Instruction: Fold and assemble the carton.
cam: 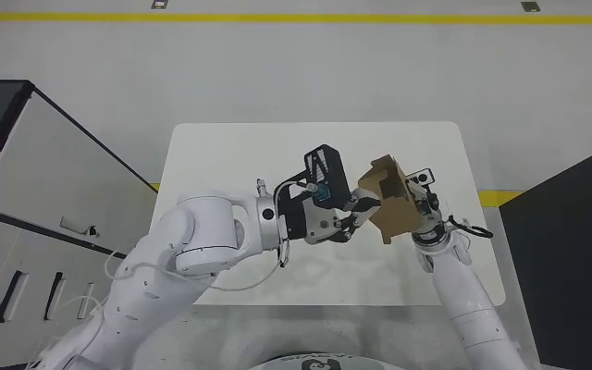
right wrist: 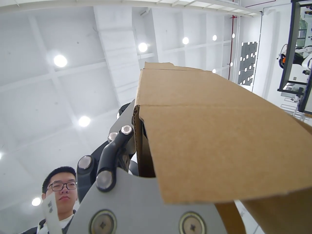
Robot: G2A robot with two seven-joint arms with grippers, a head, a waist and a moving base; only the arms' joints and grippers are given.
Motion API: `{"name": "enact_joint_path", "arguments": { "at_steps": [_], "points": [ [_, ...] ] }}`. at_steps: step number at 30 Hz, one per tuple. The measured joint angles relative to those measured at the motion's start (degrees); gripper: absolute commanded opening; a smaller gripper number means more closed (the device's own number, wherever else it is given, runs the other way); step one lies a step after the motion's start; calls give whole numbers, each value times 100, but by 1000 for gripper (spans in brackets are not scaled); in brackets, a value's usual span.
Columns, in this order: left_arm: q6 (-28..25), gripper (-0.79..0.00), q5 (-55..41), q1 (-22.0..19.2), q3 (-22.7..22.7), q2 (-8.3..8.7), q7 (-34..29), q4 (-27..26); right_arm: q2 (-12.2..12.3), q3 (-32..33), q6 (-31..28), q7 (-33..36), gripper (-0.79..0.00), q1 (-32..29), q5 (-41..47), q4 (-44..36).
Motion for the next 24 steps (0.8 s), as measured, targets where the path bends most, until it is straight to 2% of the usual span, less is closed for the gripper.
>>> {"name": "enact_joint_path", "arguments": {
  "at_steps": [10, 24],
  "points": [
    [258, -785, 55, -133, 313, -78, 93, 236, -30, -72, -192, -66, -785, -61, -221, -160],
    [315, -785, 128, -121, 354, -103, 88, 344, -57, -81, -211, 237, -785, -87, -169, -207]
  ]
}}
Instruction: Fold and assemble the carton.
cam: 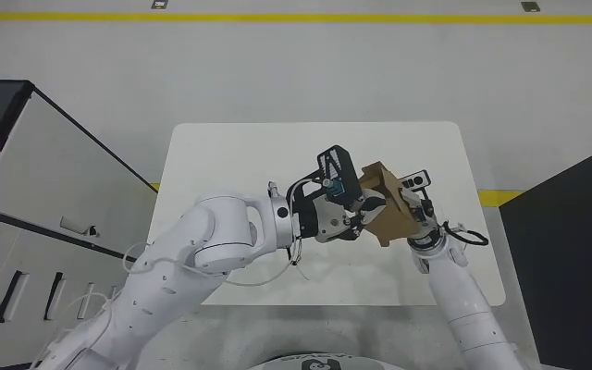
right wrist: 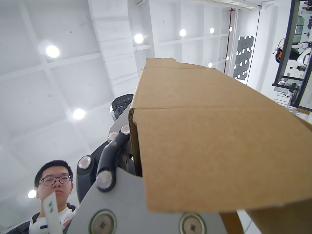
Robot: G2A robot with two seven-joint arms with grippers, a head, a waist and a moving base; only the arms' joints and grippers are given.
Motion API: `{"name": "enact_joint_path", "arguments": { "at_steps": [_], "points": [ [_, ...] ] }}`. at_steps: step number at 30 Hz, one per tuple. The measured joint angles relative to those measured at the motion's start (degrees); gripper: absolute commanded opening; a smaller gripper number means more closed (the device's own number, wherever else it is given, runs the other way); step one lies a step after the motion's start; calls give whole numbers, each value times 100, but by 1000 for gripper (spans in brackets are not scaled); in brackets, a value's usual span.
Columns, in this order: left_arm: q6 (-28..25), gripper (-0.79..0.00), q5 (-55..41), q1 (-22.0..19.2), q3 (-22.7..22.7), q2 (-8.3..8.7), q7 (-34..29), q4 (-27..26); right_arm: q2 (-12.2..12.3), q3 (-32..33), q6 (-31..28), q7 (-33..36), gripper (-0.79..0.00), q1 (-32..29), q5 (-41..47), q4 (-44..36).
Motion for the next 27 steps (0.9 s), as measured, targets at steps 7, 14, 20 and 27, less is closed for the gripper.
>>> {"name": "enact_joint_path", "arguments": {
  "at_steps": [7, 14, 20, 27],
  "points": [
    [-53, -785, -58, -12, 40, -14, -19, 52, -20, -17, -20, 48, -785, 28, 26, 11],
    [-65, -785, -68, -65, 88, -35, -34, 118, -37, -50, -41, -74, -785, 63, -56, 38],
    [138, -785, -24, -61, 106, -53, -58, 198, -53, -67, -71, -132, -785, 64, -72, 46],
    [286, -785, 46, -5, 72, -61, -24, 194, -69, -81, -52, -91, -785, 46, -41, 65]
  ]
}}
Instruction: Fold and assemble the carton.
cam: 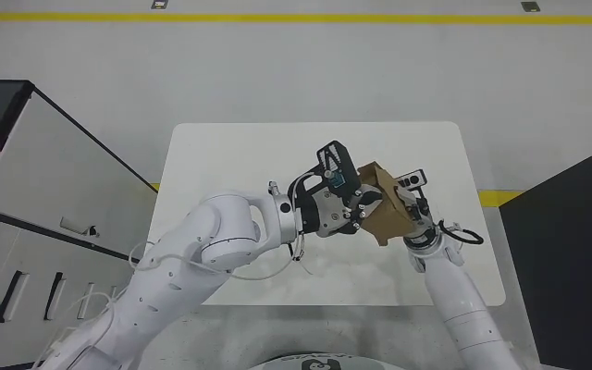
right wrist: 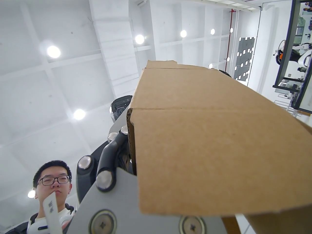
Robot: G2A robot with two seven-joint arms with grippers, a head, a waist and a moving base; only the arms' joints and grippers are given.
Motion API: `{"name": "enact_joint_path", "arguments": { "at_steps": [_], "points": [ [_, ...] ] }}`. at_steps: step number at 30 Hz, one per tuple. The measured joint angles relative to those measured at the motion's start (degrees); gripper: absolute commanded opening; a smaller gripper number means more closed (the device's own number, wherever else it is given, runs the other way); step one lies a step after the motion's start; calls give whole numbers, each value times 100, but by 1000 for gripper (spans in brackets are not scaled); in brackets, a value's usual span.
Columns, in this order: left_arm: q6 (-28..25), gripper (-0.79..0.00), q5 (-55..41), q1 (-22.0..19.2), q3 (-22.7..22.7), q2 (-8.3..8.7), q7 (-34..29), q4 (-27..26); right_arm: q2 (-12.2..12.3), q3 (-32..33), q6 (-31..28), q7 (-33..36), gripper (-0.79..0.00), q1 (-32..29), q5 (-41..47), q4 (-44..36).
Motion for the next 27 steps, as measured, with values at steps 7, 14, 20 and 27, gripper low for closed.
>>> {"name": "enact_joint_path", "arguments": {
  "at_steps": [7, 14, 20, 27],
  "points": [
    [-68, -785, -8, -12, 77, -20, -24, 17, -18, -14, 36, -15, -785, -42, 73, -46],
    [-88, -785, -34, -22, 104, -36, -52, 40, -32, -37, 72, -60, -785, -70, 62, -99],
    [-94, -785, -75, -33, 93, -45, -74, 49, -42, -47, 101, -65, -785, -81, 67, -129],
    [-116, -785, -73, -6, -6, -35, -99, -1, -47, -20, 110, -66, -785, -79, 32, -119]
  ]
}}
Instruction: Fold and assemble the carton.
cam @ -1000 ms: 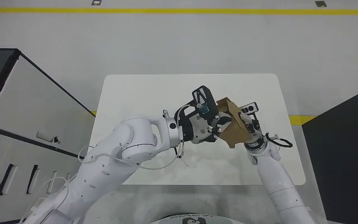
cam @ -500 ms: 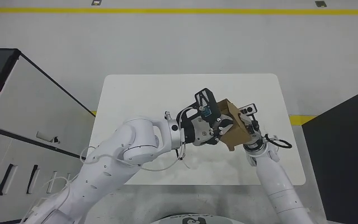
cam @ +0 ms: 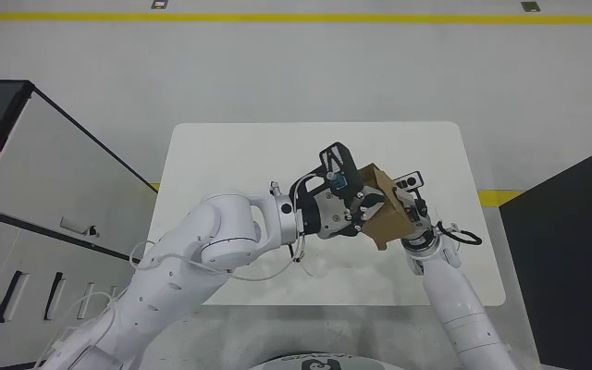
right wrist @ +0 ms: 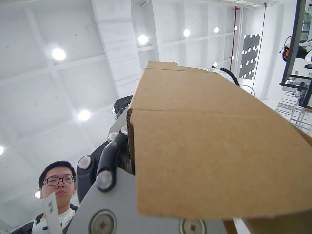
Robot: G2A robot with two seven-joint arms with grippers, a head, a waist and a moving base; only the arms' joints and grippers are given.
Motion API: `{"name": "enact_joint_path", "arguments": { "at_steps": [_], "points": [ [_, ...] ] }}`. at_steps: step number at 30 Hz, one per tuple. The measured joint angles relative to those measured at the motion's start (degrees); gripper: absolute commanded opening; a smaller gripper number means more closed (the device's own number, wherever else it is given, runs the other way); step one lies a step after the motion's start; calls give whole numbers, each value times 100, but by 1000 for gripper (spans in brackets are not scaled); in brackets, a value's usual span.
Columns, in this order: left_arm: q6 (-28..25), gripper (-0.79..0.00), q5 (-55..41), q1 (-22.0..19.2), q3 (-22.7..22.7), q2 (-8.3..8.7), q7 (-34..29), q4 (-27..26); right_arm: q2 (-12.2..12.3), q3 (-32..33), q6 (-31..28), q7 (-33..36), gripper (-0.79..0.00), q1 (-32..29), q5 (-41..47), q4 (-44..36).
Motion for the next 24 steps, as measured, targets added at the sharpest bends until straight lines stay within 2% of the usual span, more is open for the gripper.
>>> {"name": "enact_joint_path", "arguments": {
  "at_steps": [9, 17, 24],
  "points": [
    [-35, -785, -16, -3, 103, -26, 5, 11, -15, -19, 38, 2, -785, -8, 11, -38],
    [46, -785, 48, 27, -33, -14, -18, -129, -16, 13, 72, 31, -785, -40, -3, -72],
    [2, -785, 9, 97, 94, -30, -10, -117, -21, 24, 117, 29, -785, -82, 24, -127]
  ]
}}
